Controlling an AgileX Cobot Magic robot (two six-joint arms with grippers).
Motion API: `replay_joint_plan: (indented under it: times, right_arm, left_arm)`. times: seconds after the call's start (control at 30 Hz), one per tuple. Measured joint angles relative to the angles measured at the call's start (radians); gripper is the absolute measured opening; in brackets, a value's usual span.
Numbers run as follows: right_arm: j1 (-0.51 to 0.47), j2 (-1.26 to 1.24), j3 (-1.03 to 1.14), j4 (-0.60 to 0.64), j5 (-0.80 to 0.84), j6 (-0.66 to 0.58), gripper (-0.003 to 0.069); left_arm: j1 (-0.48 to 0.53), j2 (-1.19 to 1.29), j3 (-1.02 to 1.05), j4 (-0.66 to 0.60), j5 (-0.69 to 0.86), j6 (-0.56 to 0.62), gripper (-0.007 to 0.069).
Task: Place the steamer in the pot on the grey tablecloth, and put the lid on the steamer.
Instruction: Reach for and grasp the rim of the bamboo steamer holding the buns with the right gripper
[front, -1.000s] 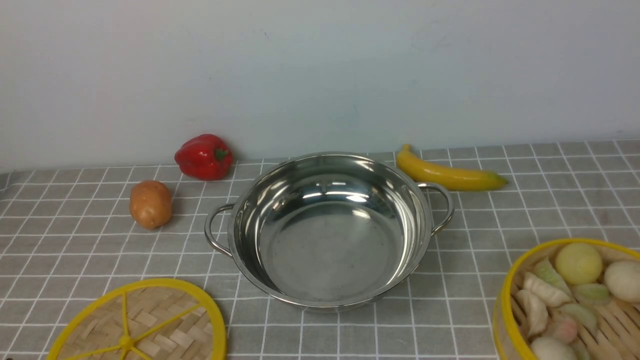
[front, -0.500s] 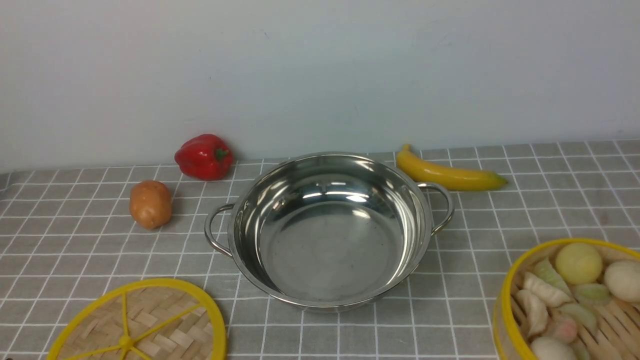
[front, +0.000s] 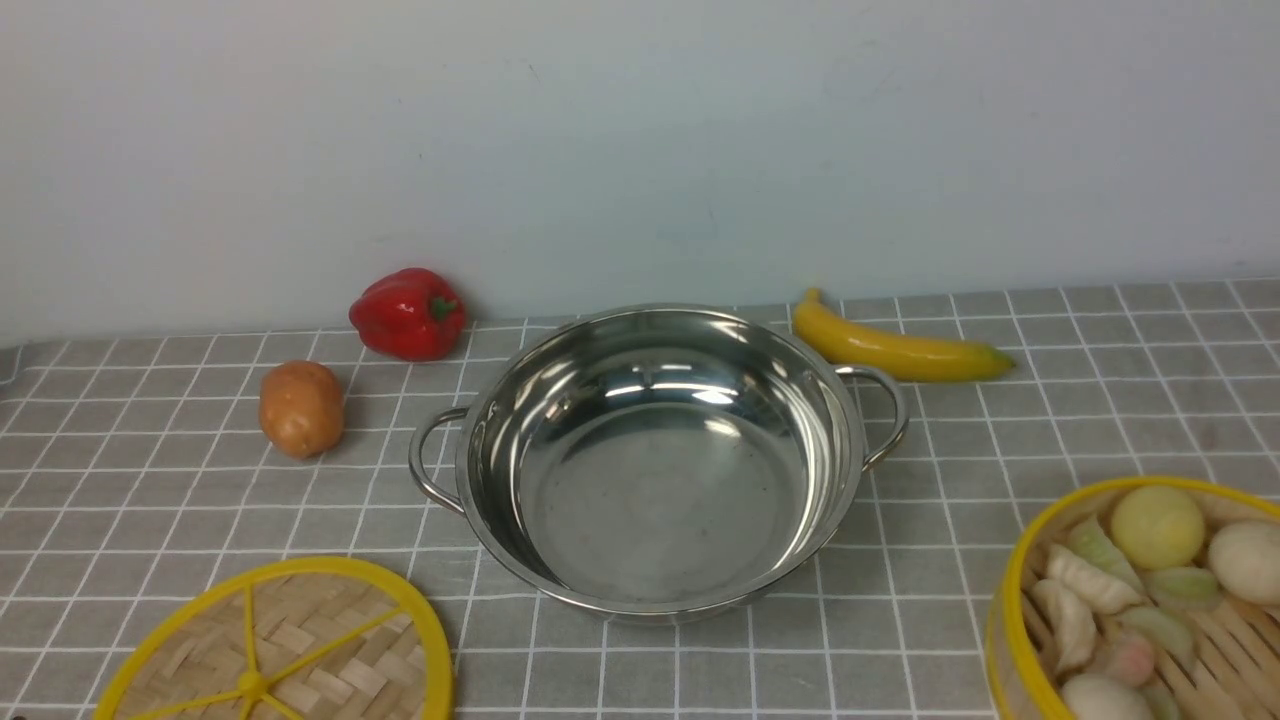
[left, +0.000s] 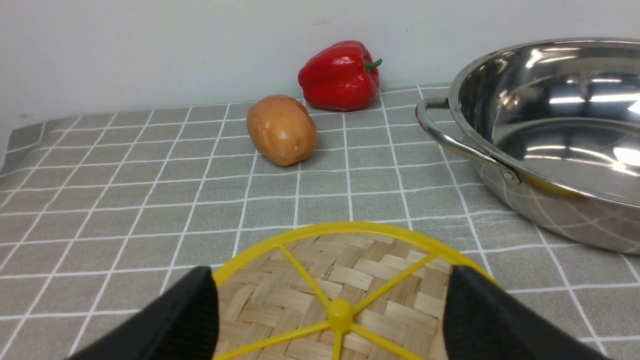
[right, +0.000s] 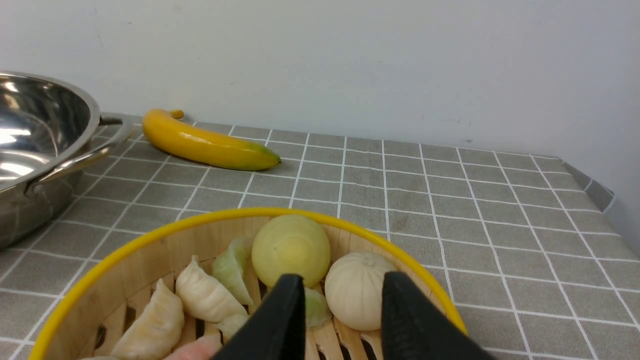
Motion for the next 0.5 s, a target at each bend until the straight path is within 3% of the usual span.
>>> replay_joint_plan:
  times: [0.27, 0.37, 0.5]
  right_arm:
    - [0.0, 0.0, 0.0, 0.014, -0.044, 0.016, 0.0243]
    - [0.0, 0.0, 0.0, 0.041, -0.135, 0.053, 0.0243]
    - [0.0, 0.0, 0.0, 0.131, -0.376, 0.142, 0.0243]
  left_arm:
    - [0.0, 0.0, 0.0, 0.0, 0.0, 0.0, 0.0557]
    - [0.0, 0.0, 0.0, 0.0, 0.0, 0.0, 0.0557]
    - [0.0, 0.0, 0.0, 0.0, 0.0, 0.0, 0.0557]
